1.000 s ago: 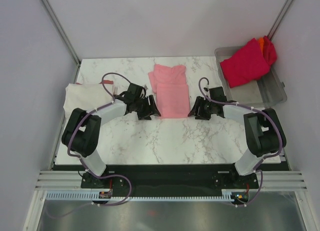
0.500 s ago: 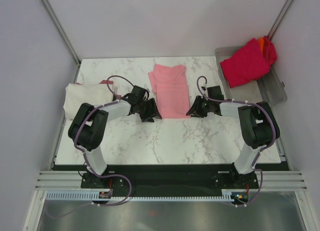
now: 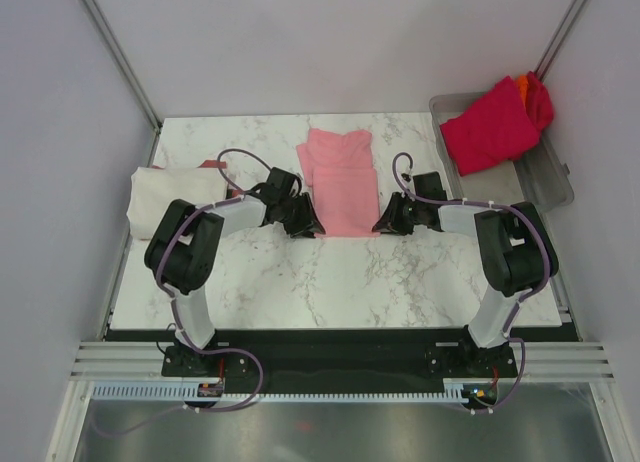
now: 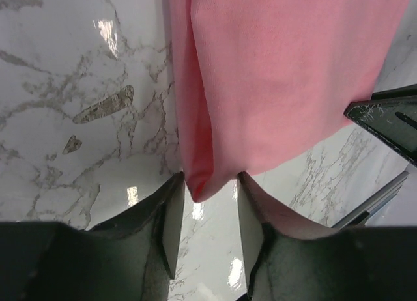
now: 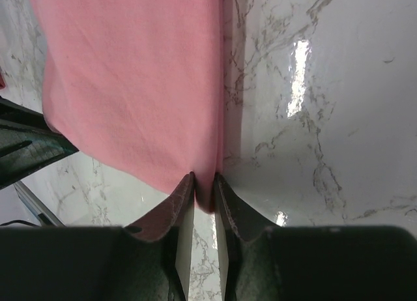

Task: Fold and stack the t-shirts
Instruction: Fold the tshirt

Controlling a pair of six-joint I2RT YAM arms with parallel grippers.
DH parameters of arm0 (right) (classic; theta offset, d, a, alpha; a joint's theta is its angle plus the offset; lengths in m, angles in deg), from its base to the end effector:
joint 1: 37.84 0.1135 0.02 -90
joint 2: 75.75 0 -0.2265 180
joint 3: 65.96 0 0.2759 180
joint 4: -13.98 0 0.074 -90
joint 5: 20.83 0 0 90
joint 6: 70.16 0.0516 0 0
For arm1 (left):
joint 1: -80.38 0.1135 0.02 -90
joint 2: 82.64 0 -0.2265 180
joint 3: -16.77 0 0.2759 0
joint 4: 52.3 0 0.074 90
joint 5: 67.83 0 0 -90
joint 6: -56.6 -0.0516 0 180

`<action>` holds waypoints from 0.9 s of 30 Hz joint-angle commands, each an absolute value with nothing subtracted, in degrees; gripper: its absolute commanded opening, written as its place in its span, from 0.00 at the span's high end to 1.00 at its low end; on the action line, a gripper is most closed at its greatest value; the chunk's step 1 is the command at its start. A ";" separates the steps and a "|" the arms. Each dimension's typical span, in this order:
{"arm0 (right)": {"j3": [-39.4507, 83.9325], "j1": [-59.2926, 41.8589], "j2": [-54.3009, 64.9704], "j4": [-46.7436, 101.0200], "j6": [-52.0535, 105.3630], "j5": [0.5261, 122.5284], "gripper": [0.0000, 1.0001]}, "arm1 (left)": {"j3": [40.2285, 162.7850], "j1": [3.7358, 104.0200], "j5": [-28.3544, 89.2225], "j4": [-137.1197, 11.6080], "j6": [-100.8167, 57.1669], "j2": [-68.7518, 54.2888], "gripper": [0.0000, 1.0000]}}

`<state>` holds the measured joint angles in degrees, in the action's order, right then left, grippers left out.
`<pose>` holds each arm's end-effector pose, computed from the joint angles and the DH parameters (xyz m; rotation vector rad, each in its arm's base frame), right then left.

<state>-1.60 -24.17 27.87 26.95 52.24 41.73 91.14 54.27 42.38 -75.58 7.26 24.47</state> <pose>0.3445 0.1083 0.0643 0.2062 2.5679 0.9204 0.3398 -0.1864 0.0792 -0.1967 2.7050 -0.8583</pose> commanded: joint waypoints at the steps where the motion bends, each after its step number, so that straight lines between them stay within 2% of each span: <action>1: -2.24 -23.69 29.20 26.98 51.57 42.19 0.75 | 92.79 54.27 41.86 -74.70 8.52 26.87 0.58; 3: -2.33 -23.69 29.11 26.98 51.57 42.19 0.76 | 93.14 54.27 41.25 -74.70 8.61 27.22 0.64; 5: -2.42 -23.34 29.11 26.98 51.48 42.27 0.81 | 93.23 54.19 41.33 -74.70 8.43 27.67 0.86; 7: -2.77 -23.25 28.58 26.98 51.39 41.92 0.89 | 92.71 54.27 41.60 -74.70 8.26 27.49 0.98; 9: -3.55 -22.82 27.18 27.07 51.22 41.57 0.94 | 91.31 54.19 42.03 -74.44 8.17 26.26 0.98; 10: -3.82 -22.64 26.65 27.59 51.13 41.66 1.00 | 90.60 54.19 42.21 -74.27 7.91 25.74 0.98; 20: -15.77 -20.89 11.54 30.49 51.39 41.48 1.00 | 72.96 52.08 44.76 -70.92 8.08 11.24 0.98; 27: -23.85 -17.46 -7.85 39.18 52.71 44.38 1.00 | 62.04 47.16 48.19 -70.22 12.64 -3.69 0.98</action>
